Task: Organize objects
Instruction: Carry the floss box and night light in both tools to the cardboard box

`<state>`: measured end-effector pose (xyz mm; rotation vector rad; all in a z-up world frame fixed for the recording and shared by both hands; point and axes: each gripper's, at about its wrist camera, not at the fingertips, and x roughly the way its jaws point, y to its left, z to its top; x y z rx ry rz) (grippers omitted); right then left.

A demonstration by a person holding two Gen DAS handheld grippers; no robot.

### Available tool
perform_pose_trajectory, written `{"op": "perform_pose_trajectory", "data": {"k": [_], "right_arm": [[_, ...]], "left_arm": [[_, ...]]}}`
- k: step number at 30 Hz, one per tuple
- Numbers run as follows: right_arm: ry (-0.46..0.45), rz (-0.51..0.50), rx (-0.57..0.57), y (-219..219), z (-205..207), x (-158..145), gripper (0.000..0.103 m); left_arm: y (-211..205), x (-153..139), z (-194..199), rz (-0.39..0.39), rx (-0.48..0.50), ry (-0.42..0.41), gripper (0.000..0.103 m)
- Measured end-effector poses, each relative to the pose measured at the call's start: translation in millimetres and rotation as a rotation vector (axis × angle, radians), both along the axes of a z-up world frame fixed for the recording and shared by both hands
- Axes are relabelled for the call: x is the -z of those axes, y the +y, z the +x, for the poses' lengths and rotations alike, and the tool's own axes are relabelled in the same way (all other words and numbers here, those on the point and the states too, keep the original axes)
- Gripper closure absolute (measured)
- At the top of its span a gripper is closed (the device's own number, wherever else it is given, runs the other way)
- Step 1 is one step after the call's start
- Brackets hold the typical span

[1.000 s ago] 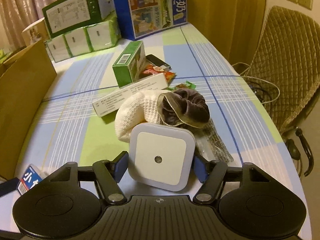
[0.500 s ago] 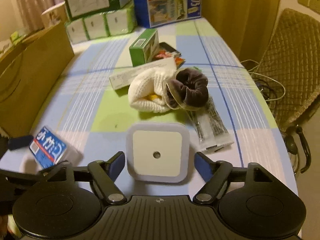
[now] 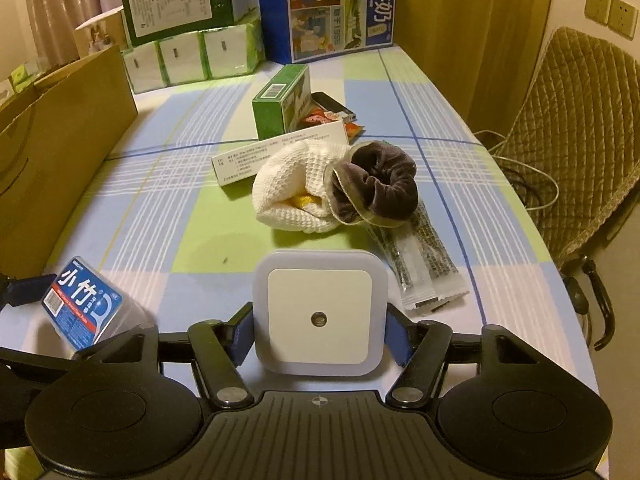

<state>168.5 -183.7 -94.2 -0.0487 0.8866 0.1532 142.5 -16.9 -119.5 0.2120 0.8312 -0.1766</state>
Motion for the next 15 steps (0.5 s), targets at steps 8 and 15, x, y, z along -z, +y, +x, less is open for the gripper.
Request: {"op": "perform_pose_trajectory", "data": {"k": [8,15], "right_arm": [[-0.028,0.009,-0.003,-4,-12,-18,0.041],[-0.084,0.035,0.002,-7,-29,-56,0.041]], "left_arm": [[-6,-17,-10,0.001,0.025,-0.034,0.018],[-7,-52,-26,-0.01,0.025,-0.092,0.018]]}}
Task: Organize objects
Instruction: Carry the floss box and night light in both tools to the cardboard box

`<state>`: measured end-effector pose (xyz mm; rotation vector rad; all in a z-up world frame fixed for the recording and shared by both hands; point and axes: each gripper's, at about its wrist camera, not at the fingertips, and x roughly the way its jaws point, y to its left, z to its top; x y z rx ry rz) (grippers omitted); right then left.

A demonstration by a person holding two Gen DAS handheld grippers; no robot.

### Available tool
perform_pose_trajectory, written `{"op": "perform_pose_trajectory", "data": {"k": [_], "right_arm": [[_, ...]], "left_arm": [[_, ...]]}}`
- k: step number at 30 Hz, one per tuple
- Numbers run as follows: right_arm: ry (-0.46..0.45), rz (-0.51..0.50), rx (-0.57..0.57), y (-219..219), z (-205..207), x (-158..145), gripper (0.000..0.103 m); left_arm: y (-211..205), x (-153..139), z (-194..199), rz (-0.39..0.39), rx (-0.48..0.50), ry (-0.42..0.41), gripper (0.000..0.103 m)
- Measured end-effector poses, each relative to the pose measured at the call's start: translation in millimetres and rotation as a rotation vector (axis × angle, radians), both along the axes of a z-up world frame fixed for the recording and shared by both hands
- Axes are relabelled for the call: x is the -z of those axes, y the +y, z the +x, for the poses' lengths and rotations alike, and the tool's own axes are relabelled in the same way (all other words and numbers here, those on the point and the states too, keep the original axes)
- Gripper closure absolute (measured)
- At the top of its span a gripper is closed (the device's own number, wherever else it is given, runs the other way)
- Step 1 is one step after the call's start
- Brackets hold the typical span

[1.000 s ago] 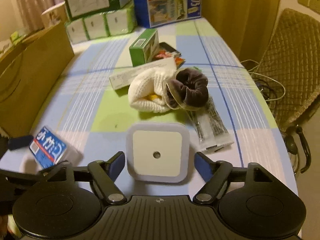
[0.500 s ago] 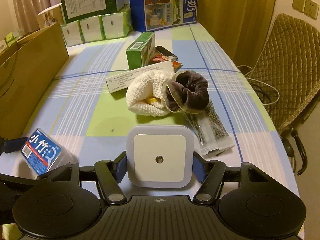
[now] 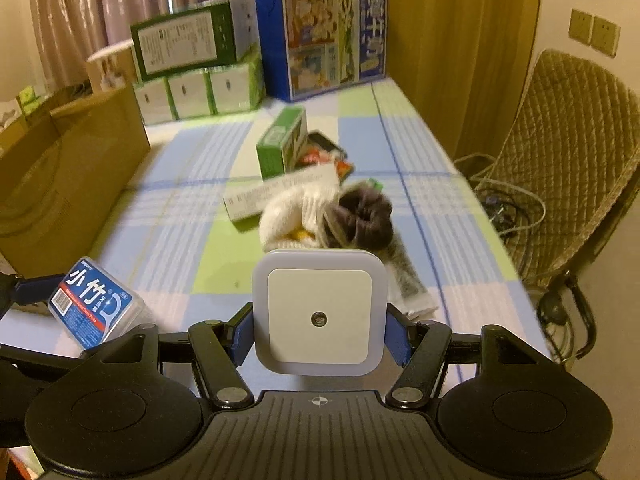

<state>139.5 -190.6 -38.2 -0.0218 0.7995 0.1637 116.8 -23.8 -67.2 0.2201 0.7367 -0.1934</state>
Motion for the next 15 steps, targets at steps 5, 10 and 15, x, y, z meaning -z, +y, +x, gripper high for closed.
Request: {"op": "perform_pose_trajectory", "data": {"k": [5,10,15], "right_arm": [[-0.062,0.041,-0.052,15,-7,-39,0.041],[-0.113,0.074,-0.166,51,-11,-76,0.041],[-0.127,0.101,-0.291,94,-8,-101,0.041]], "left_arm": [[14,-39,-11,-0.005,-0.03,-0.066,0.018],[42,-82,-21,0.02,-0.066,-0.137,0.018],[88,-117,-23,0.069,-0.14,-0.174,0.018]]}}
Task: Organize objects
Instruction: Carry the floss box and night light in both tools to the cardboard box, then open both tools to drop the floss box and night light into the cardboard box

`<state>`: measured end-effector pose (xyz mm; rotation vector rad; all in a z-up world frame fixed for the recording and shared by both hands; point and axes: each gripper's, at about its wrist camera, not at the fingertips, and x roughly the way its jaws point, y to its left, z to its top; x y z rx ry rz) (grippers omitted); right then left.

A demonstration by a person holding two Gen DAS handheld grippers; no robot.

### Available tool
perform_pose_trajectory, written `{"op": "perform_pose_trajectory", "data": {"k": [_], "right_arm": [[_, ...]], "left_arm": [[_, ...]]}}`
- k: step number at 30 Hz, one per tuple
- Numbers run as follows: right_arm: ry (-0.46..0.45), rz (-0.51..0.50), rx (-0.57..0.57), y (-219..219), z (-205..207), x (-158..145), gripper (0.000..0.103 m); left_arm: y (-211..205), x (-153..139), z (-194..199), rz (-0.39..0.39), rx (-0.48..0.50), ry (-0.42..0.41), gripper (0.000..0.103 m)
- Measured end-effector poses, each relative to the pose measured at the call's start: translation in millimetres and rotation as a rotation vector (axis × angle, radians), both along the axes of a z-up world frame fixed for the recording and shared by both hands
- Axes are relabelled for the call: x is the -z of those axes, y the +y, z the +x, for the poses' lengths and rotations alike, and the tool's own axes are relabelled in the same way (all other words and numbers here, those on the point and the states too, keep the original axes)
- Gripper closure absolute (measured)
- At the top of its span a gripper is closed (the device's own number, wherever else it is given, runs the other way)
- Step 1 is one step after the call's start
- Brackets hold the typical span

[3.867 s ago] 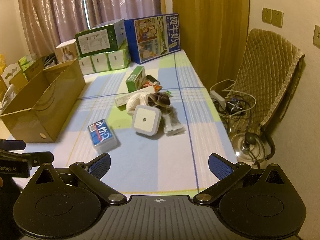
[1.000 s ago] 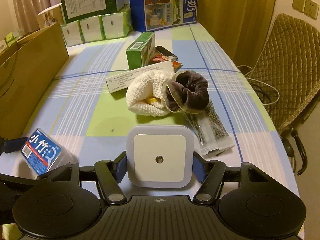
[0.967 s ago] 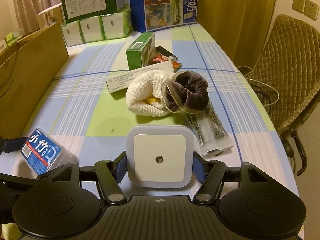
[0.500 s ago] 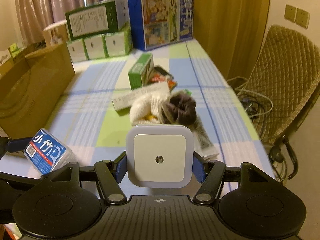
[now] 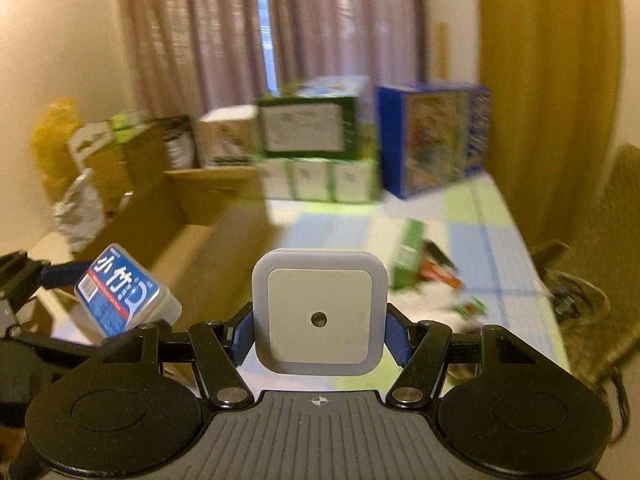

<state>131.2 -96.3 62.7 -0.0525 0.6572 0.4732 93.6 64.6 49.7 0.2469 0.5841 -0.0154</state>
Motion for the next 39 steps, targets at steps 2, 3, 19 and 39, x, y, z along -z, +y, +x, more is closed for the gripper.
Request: {"op": "perform_pose_trajectory", "data": {"k": [2,3,19,39], "right_arm": [[-0.004,0.016,-0.051,18,4,-5,0.041],[-0.004,0.023,-0.08,29,9,-6,0.041],[0.136,0.068,-0.209,149,85,24,0.041],[0.134,0.178,-0.133,116,90,24,0.022]], "left_arm": [[21,-9,1,0.02,-0.033,-0.01,0.018],[32,-14,3,0.029,-0.046,-0.011,0.018],[131,14,59,0.018,-0.114,0.05,0.017],[147,16,43,-0.068,-0.173,0.033,0.008]]}}
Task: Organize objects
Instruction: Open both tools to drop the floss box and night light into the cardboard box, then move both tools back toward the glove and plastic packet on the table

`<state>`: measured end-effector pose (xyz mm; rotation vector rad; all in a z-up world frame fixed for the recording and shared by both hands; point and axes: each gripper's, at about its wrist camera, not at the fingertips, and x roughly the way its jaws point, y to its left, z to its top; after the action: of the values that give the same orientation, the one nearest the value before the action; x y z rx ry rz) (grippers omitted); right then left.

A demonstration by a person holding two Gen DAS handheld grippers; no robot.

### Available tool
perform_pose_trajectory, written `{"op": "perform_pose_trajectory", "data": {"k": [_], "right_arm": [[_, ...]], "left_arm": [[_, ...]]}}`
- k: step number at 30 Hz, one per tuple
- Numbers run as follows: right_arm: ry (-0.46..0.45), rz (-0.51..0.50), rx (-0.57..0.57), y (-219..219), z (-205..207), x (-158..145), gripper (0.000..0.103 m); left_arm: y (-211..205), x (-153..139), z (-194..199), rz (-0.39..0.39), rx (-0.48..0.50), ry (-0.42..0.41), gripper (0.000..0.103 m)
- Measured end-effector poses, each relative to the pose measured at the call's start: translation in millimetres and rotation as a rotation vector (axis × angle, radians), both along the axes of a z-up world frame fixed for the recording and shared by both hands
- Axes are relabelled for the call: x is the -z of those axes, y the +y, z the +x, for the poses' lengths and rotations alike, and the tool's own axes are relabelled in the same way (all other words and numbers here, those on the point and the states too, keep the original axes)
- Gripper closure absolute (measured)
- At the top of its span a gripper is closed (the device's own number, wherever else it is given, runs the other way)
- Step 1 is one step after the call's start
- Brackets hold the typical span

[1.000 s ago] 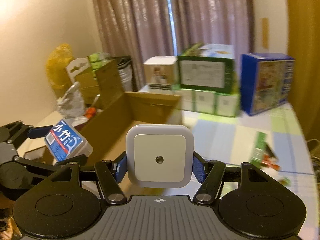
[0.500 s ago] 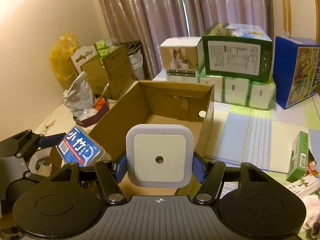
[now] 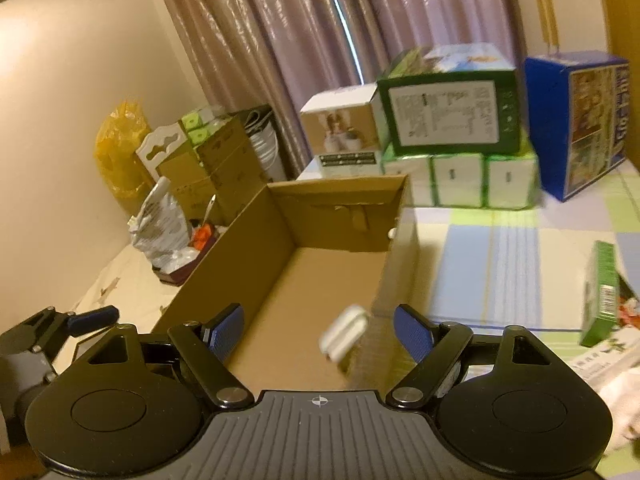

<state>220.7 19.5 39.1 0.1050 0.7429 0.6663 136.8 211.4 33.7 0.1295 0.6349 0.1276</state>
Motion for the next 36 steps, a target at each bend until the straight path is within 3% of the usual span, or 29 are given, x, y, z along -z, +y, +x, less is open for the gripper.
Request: {"op": "perform_pose_trajectory", "data": {"k": [10,19,30,36], "right_arm": [[-0.029,-0.015,0.164,-103,-77,-15,0.017],[-0.056,-0.103,0.314,-194,-143,-19,0.017],[-0.065,-0.122,0.465,-271,-161,-24,0.017],[-0.068,-0.132,0.477,-295,-154,-19,0.017]], "left_arm": [[-45,-29,-53,-0.078,0.011,-0.039,0.008],[-111,-40,-87,-0.174,0.106,-0.043,0.007],[-187,-30,-83,-0.186,0.224,0.013,0.006],[-216,-18,-65,-0.166,0.282,0.029,0.006]]}}
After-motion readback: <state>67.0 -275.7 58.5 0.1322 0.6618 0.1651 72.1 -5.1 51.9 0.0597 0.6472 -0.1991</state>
